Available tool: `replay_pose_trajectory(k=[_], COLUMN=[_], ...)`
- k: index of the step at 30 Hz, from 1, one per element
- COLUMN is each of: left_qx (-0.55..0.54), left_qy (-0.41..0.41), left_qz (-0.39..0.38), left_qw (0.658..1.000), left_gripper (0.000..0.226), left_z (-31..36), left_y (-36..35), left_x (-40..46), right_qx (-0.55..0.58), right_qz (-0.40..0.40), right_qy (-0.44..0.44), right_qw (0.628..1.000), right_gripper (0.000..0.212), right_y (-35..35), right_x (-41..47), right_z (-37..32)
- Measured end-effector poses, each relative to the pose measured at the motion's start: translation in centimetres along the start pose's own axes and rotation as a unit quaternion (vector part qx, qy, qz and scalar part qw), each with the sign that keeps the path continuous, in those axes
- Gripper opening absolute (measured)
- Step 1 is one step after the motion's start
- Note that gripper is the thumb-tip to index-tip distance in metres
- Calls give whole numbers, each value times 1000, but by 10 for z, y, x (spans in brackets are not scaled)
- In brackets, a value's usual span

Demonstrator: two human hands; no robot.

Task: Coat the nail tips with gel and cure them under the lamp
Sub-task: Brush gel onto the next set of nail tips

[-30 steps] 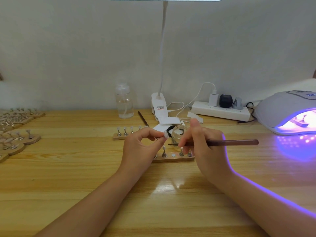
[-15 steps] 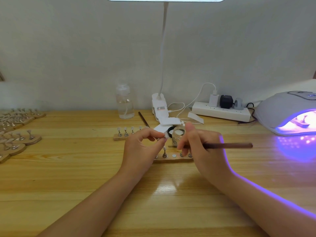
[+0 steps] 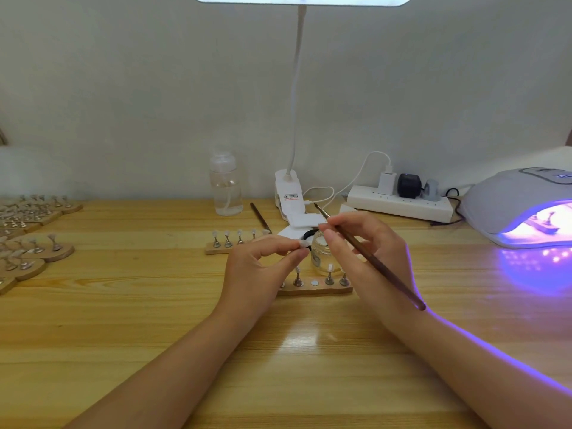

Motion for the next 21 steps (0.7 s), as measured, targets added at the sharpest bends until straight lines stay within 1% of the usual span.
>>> replay_pose_trajectory(k=[4,6,9,14,19,21], left_qx=[-19,-24,-27,-46,-58,-56], left_qy=[29,21,2,-8,7,11], left_qz=[7,0,-30,-57,-70,-76], left_qw=[999,999,999,997,996,996], left_gripper=[22,23,28,25,12,16], left_z=[-5,-2,4,6,5,6], left_y=[2,0,-5,-8,-12,-12], left_x=[-1,-1,-3,-4,-5,-6], right_qx=[-24,-33,-30,-47,-80,-91], right_qz=[-51,-68,-91,-93,-89,-83], right_qy=[9,12,9,29,57,76], right_qw=[998,997,995,994,991,989], right_gripper=[24,29,32,32,28,29], right_y=[-10,-13,-18,-18,-17,-17], right_x=[-2,-4,-6,-6,-8,-9], right_z=[0,-1,-2,-4,-5,-8])
Point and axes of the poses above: each hand's wrist, its own x-axis towards the middle knuckle, its own y-axis out of the back of the hand, z = x × y, the point moved 10 cm from there along x, towards the middle knuckle, and after that the axes turned 10 degrees about z, right-handed, at the moved point
